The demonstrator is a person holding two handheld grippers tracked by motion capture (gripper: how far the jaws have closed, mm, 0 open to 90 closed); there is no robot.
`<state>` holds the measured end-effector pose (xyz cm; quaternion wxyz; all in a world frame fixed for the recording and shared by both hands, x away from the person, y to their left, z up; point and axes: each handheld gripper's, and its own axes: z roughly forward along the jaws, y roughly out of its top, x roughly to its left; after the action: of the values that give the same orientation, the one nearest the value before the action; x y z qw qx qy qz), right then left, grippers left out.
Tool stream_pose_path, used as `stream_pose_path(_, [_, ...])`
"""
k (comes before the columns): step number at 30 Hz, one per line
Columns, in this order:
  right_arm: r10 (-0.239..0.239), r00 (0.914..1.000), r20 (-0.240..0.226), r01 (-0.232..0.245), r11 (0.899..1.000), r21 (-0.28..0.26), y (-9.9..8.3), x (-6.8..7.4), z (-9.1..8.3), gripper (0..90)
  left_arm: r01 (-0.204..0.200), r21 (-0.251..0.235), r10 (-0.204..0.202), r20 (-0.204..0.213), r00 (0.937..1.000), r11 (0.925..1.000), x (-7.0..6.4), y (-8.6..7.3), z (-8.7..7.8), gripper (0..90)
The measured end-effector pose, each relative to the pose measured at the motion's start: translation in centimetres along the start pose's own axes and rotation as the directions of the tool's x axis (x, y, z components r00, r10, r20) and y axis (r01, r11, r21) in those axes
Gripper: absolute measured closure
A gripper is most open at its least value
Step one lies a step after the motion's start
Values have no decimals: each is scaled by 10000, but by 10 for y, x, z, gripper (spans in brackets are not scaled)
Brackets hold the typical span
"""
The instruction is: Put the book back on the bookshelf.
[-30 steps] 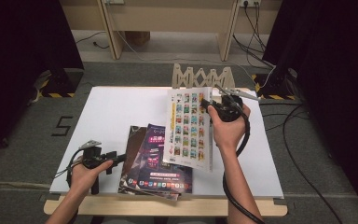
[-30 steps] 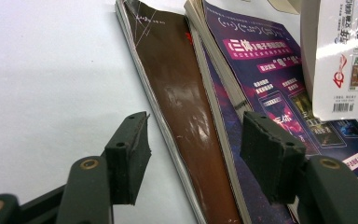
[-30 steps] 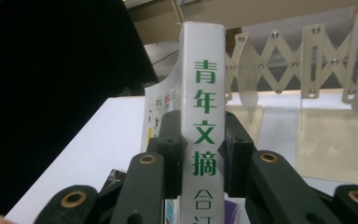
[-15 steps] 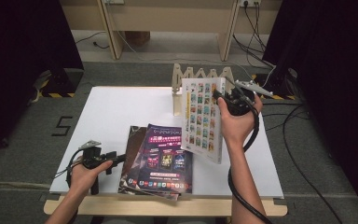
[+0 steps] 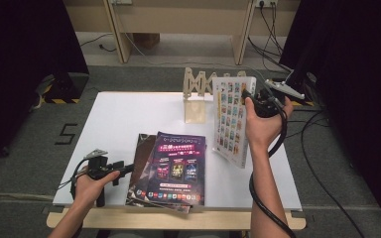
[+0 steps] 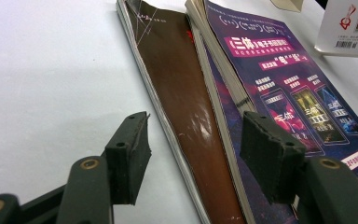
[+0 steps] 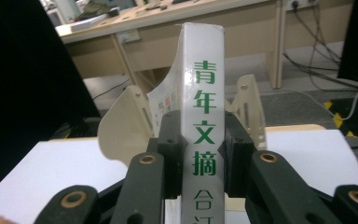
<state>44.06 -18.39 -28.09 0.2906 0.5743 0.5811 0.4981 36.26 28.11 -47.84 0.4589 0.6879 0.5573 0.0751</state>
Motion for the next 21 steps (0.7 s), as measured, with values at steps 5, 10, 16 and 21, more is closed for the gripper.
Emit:
stream_pose_path(5, [-64, 9994, 331, 69, 9999, -139, 1, -3, 1, 740, -10, 40, 10, 24, 10000, 10000, 0, -1, 0, 412])
stream_pose_path(10, [1, 9985, 541, 18, 9994, -345, 6, -7, 0, 741, 16, 6, -16, 4, 10000, 10000, 0, -1, 0, 412])
stream_pose_path(16, [360, 9962, 797, -320, 9982, -516, 13, -15, -1, 740, 16, -3, -16, 2, 10000, 10000, 1, -1, 0, 412])
stream_pose_path(21, [382, 9928, 1135, -314, 9976, -611, 18, -17, 1, 740, 16, 28, -16, 14, 10000, 10000, 2, -1, 0, 412])
